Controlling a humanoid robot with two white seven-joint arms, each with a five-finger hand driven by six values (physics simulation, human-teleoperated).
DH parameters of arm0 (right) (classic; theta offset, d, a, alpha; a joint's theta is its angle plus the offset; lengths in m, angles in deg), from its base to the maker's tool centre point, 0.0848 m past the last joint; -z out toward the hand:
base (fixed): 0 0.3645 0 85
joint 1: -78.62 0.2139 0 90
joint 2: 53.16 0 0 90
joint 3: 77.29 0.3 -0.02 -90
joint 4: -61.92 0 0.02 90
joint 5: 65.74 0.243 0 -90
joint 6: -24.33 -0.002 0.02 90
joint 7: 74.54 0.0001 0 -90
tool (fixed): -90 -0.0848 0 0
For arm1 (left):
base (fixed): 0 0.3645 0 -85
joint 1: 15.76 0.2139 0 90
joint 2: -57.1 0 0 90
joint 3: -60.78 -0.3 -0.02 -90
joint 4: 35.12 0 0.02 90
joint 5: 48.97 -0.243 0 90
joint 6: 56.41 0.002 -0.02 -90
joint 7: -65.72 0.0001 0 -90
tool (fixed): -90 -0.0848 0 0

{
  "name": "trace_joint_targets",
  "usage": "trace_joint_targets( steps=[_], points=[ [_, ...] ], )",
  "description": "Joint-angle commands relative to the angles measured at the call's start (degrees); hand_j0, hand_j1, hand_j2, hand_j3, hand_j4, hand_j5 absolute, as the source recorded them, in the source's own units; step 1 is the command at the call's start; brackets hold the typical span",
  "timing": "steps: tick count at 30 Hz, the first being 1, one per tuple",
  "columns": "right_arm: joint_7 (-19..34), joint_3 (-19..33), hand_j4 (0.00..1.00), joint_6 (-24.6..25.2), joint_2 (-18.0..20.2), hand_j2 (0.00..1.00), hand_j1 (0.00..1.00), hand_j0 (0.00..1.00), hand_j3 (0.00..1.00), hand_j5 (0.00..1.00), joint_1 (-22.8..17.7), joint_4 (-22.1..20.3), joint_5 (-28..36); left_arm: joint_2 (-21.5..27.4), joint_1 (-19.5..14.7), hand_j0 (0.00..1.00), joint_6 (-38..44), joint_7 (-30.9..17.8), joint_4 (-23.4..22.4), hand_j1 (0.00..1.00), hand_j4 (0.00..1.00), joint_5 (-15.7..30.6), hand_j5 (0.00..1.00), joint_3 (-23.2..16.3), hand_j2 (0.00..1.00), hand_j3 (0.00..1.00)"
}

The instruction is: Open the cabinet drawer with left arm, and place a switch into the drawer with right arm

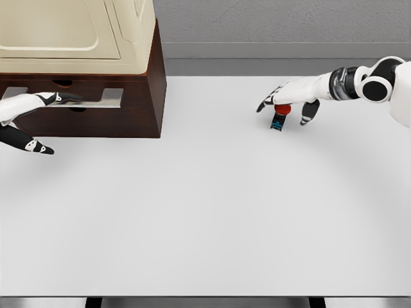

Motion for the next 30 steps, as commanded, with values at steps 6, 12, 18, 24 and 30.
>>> trace_joint_targets(
  steps=[6, 12, 18, 24, 30],
  points=[
    [0.22, 0.21, 0.53, 0.10, 0.05, 0.53, 0.53, 0.53, 0.53, 0.53, 0.09, 0.08, 0.14, 0.66, 0.35, 1.00, 0.11, -0.18, 0.65, 1.00, 1.00, 0.94, 1.00, 0.00, 1.00, 1.00],
    [0.22, 0.30, 0.45, 0.10, -0.39, 0.45, 0.45, 0.45, 0.45, 0.45, 0.00, -0.09, 0.05, 1.19, 0.44, 1.00, 0.11, -1.15, 1.53, 1.00, 1.00, 1.38, 1.00, 0.09, 1.00, 1.00],
    [0.13, 0.65, 0.45, 0.10, -0.65, 0.45, 0.45, 0.45, 0.45, 0.45, 0.00, -1.23, 0.05, 3.74, 0.62, 1.00, 0.11, -1.15, 3.90, 1.00, 1.00, 1.73, 1.00, 0.00, 1.00, 1.00],
    [0.04, 1.88, 0.46, 0.10, 1.55, 0.46, 0.46, 0.46, 0.46, 0.46, 0.53, -7.12, 0.14, 5.41, 1.23, 1.00, 0.11, -1.15, 5.48, 1.00, 1.00, 2.00, 1.00, 0.00, 1.00, 1.00],
    [-0.22, 3.99, 0.46, 0.10, 5.85, 0.46, 0.46, 0.46, 0.46, 0.46, 1.23, -15.03, 0.31, 5.94, 1.41, 1.00, 0.11, -0.97, 6.45, 1.00, 1.00, 3.40, 1.00, 0.61, 1.00, 1.00]
  ],
)
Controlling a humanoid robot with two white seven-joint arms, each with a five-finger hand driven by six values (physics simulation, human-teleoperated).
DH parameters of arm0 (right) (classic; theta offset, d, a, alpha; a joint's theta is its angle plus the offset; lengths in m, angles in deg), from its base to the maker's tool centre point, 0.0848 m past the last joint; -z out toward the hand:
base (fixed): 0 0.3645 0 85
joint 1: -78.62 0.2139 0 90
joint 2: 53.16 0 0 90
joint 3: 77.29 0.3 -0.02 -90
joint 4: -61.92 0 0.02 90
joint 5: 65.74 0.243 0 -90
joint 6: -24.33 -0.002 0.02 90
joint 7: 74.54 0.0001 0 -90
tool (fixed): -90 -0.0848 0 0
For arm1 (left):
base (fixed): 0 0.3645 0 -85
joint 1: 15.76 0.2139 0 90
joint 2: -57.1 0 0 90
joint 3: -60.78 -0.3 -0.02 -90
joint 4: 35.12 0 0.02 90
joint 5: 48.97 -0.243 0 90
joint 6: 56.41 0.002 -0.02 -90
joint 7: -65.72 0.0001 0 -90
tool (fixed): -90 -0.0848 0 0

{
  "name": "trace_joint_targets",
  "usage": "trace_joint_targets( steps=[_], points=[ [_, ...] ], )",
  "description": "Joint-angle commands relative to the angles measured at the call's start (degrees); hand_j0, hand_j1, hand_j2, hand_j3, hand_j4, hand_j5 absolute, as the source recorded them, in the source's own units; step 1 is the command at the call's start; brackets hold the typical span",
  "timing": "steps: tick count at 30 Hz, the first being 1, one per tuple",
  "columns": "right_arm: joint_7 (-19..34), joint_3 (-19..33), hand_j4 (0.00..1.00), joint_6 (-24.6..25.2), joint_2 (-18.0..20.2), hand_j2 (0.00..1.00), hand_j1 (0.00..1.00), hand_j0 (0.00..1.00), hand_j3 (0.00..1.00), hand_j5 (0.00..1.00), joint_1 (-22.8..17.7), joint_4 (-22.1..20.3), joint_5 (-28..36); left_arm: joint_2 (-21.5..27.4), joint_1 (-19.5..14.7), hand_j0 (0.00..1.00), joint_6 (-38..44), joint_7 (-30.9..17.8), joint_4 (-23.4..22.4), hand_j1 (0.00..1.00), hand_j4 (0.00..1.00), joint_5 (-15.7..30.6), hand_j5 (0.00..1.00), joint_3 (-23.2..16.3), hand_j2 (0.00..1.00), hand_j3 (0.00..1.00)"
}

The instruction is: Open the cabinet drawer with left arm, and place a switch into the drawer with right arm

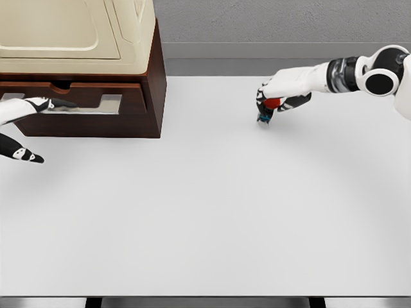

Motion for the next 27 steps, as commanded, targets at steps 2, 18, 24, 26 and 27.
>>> trace_joint_targets(
  steps=[2, 18, 24, 26, 27],
  points=[
    [-0.11, 1.62, 0.46, 0.13, 1.93, 0.46, 0.46, 0.46, 0.46, 0.46, 0.00, -4.89, 0.40, -0.15, -0.09, 1.00, 0.11, 0.18, 0.07, 1.00, 1.00, 1.31, 1.00, 0.38, 1.00, 1.00],
    [-0.64, 3.03, 0.46, 0.13, 3.08, 0.46, 0.46, 0.46, 0.46, 0.46, 1.67, -11.57, 0.93, -0.42, 2.11, 1.00, 0.11, -0.43, -0.29, 1.00, 1.00, 1.66, 1.00, -0.41, 1.00, 1.00],
    [-0.73, 3.38, 0.46, 0.13, 5.18, 0.46, 0.46, 0.46, 0.46, 0.46, 2.55, -18.16, 1.90, 1.69, 2.20, 1.00, 0.11, -0.96, 1.12, 1.00, 1.00, 3.06, 1.00, -0.32, 1.00, 1.00],
    [-0.73, 3.82, 0.46, 0.13, 5.89, 0.46, 0.46, 0.46, 0.46, 0.46, 2.55, -20.71, 2.25, 3.45, 2.29, 1.00, 0.11, -0.96, 2.70, 1.00, 1.00, 4.29, 1.00, -0.32, 1.00, 1.00],
    [-0.73, 3.82, 0.46, 0.13, 6.06, 0.46, 0.46, 0.46, 0.46, 0.46, 2.55, -21.59, 2.95, 4.06, 2.29, 1.00, 0.11, -0.96, 3.40, 1.00, 1.00, 4.56, 1.00, -0.23, 1.00, 1.00]
  ],
)
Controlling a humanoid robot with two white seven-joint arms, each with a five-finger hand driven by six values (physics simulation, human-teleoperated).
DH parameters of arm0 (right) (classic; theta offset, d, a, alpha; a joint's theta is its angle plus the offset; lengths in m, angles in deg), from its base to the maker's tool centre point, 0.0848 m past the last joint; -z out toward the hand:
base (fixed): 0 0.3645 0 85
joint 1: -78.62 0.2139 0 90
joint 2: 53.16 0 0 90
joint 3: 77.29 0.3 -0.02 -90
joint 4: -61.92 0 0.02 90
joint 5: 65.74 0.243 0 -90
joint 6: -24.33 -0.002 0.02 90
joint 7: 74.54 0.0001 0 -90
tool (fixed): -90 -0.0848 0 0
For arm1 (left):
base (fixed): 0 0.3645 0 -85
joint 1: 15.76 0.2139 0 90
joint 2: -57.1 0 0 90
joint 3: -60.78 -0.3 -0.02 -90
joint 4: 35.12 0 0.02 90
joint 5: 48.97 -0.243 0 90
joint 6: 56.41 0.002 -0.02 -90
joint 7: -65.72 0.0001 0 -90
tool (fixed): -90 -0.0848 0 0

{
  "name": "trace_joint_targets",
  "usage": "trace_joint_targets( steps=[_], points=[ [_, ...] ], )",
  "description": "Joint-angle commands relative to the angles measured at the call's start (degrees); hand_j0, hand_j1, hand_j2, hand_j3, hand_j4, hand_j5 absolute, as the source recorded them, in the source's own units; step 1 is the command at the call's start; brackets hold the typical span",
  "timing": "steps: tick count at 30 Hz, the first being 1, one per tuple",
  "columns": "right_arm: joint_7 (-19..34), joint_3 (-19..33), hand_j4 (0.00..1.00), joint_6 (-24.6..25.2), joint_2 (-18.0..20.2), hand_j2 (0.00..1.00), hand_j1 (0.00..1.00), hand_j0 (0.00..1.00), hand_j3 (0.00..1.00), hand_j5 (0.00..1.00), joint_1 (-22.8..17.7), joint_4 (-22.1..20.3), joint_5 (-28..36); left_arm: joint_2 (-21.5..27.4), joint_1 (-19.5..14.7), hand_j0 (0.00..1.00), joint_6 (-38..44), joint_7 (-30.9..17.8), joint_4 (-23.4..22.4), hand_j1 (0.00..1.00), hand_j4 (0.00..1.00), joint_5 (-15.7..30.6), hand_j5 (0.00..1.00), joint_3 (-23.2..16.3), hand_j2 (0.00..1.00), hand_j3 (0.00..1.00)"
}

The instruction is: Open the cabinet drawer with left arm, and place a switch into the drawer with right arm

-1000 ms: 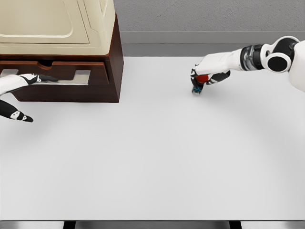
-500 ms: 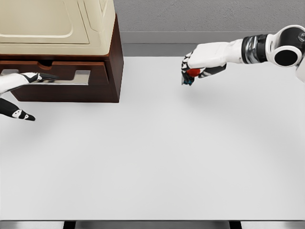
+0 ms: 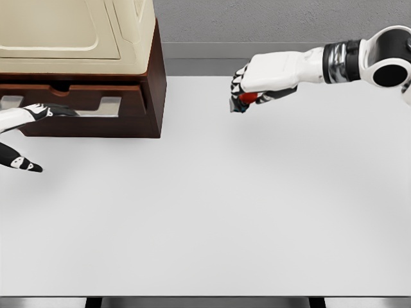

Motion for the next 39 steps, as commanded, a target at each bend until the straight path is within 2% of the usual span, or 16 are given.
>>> trace_joint_targets(
  steps=[1, 8, 12, 15, 20, 32, 39],
  points=[
    [-0.06, 0.38, 0.46, 0.14, 0.81, 0.46, 0.46, 0.46, 0.46, 0.46, 0.09, -3.41, 1.24, 2.06, 0.06, 1.00, 0.15, -0.03, 1.58, 1.00, 1.00, 0.93, 1.00, 0.68, 1.00, 1.00],
    [-0.15, 0.73, 0.46, 0.14, 2.22, 0.46, 0.46, 0.46, 0.46, 0.46, 1.67, -9.12, 4.40, 3.99, 0.15, 1.00, 0.15, 0.06, 2.98, 1.00, 1.00, 2.95, 1.00, 1.73, 1.00, 1.00],
    [-0.15, 0.82, 0.46, 0.14, 2.13, 0.46, 0.46, 0.46, 0.46, 0.46, 2.28, -10.27, 5.02, 3.03, -0.20, 1.00, 0.15, 0.06, 1.23, 1.00, 1.00, 3.13, 1.00, 1.64, 1.00, 1.00],
    [-0.41, 0.99, 0.46, 0.14, 1.25, 0.46, 0.46, 0.46, 0.46, 0.46, 2.72, -10.27, 5.02, 0.57, -0.11, 1.00, 0.15, 0.06, -0.53, 1.00, 1.00, 2.95, 1.00, 1.47, 1.00, 1.00],
    [-0.59, 1.08, 0.46, 0.14, -0.77, 0.46, 0.46, 0.46, 0.46, 0.46, 3.52, -10.09, 5.99, -1.10, -0.11, 1.00, 0.15, 0.06, -0.62, 1.00, 1.00, 2.95, 1.00, 1.03, 1.00, 1.00],
    [-0.59, 2.84, 0.46, 0.14, -3.93, 0.46, 0.46, 0.46, 0.46, 0.46, 3.95, -9.39, 7.66, -1.19, 0.15, 1.00, 0.15, -0.11, -0.79, 1.00, 1.00, 2.87, 1.00, 0.76, 1.00, 1.00],
    [-0.59, 3.01, 0.46, 0.14, -6.13, 0.46, 0.46, 0.46, 0.46, 0.46, 5.27, -9.21, 7.74, -1.63, -0.11, 1.00, 0.15, -0.03, -2.90, 1.00, 1.00, 2.87, 1.00, 0.76, 1.00, 1.00]
  ],
)
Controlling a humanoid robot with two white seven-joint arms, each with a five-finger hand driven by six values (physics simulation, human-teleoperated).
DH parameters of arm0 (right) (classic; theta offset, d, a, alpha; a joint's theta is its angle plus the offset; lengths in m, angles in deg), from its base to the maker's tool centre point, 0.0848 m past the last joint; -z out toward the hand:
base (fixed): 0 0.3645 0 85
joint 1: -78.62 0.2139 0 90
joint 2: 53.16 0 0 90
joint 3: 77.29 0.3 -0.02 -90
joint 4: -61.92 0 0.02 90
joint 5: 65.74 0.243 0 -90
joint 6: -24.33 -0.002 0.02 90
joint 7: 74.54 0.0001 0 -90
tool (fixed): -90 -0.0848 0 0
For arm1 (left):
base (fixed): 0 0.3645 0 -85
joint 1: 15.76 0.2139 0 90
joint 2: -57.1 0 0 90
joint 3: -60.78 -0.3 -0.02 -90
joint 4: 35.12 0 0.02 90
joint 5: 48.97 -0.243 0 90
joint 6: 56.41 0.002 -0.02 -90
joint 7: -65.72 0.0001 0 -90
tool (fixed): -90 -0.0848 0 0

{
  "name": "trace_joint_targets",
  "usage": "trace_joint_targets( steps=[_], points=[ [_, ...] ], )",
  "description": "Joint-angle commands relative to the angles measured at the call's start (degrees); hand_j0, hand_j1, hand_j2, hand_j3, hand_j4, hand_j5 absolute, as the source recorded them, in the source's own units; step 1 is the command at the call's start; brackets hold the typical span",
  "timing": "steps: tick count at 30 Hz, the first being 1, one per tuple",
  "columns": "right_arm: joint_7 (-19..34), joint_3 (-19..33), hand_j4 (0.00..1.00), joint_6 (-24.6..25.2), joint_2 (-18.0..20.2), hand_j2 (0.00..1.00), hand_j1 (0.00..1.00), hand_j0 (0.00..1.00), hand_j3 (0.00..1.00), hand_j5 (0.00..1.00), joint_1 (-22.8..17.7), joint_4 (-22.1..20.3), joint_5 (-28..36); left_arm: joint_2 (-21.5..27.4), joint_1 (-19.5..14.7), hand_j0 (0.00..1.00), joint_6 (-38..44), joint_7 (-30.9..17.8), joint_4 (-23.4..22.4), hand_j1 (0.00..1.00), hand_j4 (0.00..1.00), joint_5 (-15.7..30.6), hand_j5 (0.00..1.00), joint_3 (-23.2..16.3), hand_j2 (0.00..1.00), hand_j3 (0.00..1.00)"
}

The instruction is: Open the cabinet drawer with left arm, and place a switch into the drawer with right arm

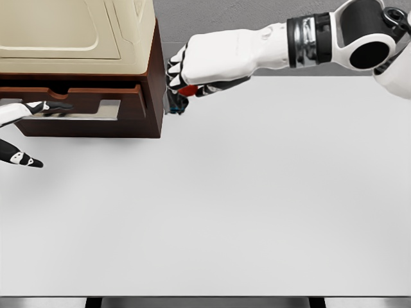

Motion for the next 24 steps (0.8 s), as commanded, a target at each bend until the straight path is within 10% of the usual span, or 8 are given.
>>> trace_joint_targets(
  steps=[1, 24],
  points=[
    [-0.04, 0.16, 0.46, 0.13, -1.03, 0.46, 0.46, 0.46, 0.46, 0.46, 0.09, 0.12, 0.99, -0.38, 0.00, 1.00, 0.11, -0.03, -0.53, 1.00, 1.00, 0.34, 1.00, 0.07, 1.00, 1.00],
    [-0.04, 0.51, 0.46, 0.13, -6.13, 0.46, 0.46, 0.46, 0.46, 0.46, 3.26, 2.14, 3.63, 2.61, 2.46, 1.00, 0.11, -2.84, 5.09, 1.00, 1.00, 0.69, 1.00, 0.78, 1.00, 1.00]
  ],
)
